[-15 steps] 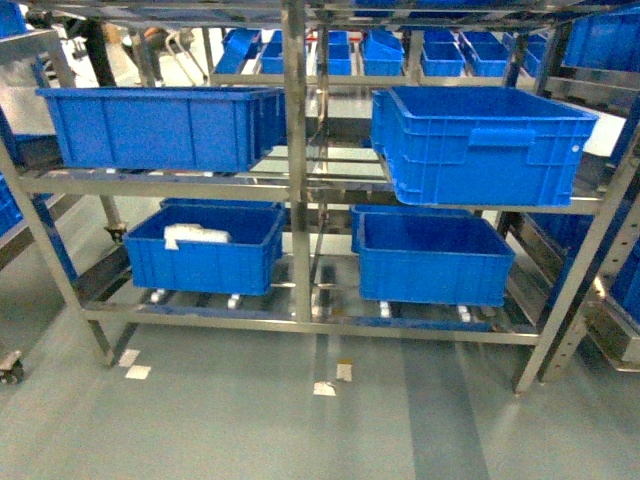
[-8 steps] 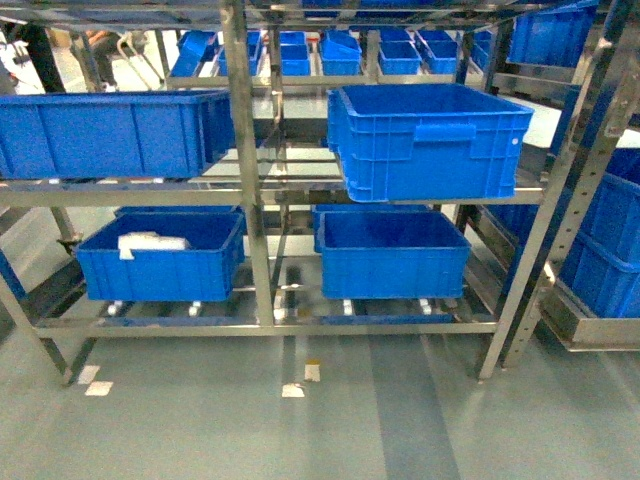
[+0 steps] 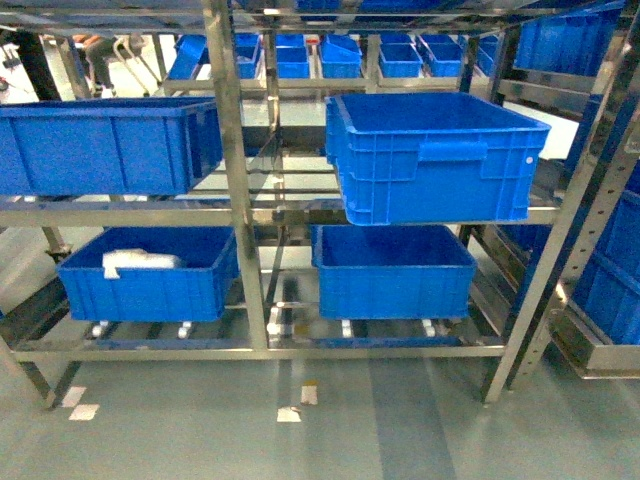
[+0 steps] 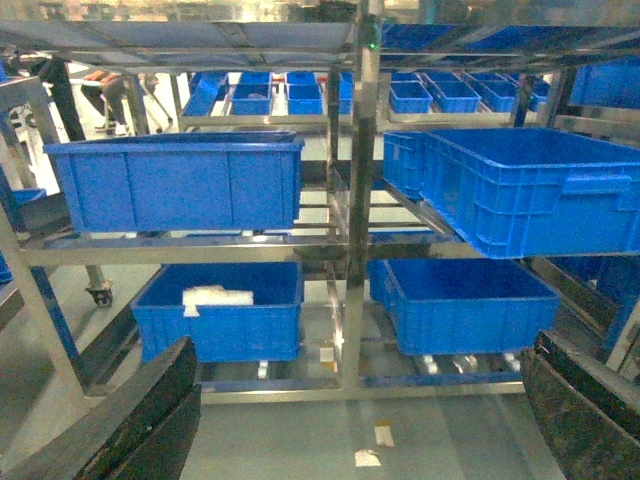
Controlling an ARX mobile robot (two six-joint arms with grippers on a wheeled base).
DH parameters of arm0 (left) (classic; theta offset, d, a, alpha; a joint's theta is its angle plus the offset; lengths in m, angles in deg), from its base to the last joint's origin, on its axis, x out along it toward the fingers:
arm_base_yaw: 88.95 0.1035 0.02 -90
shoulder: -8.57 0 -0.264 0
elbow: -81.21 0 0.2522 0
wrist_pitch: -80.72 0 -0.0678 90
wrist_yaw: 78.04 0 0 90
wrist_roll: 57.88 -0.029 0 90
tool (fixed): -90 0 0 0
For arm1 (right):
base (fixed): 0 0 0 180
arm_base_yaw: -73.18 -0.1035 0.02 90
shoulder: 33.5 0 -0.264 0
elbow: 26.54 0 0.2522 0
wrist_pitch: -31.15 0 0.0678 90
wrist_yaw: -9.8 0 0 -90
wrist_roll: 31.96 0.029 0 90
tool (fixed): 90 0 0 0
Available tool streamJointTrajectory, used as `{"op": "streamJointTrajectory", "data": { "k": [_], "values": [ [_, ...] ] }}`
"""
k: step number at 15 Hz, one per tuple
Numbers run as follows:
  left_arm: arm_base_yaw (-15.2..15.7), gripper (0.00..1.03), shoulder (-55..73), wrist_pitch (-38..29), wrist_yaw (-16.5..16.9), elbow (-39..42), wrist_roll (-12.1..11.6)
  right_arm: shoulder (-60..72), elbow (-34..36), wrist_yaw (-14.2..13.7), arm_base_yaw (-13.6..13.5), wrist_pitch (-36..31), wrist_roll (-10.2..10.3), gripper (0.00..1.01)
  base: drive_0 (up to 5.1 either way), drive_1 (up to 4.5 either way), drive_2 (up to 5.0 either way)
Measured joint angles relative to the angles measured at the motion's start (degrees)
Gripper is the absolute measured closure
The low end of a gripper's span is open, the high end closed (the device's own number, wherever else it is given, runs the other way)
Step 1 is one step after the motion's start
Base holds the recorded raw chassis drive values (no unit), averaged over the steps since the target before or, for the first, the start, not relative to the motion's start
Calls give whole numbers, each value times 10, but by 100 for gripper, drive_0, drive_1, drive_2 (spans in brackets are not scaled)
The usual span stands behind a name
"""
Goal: Pick red block from blue box to shelf
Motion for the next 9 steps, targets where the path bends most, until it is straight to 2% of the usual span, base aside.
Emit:
{"op": "streamJointTrajectory", "data": {
  "k": [6, 9],
  "values": [
    [0, 5, 0, 0, 0, 0, 0, 0, 0, 0, 0, -1, 0, 72, 0, 0, 0],
    [0, 5, 0, 1, 0, 0, 0, 0, 0, 0, 0, 1, 0, 72, 96, 530, -337]
  ]
}}
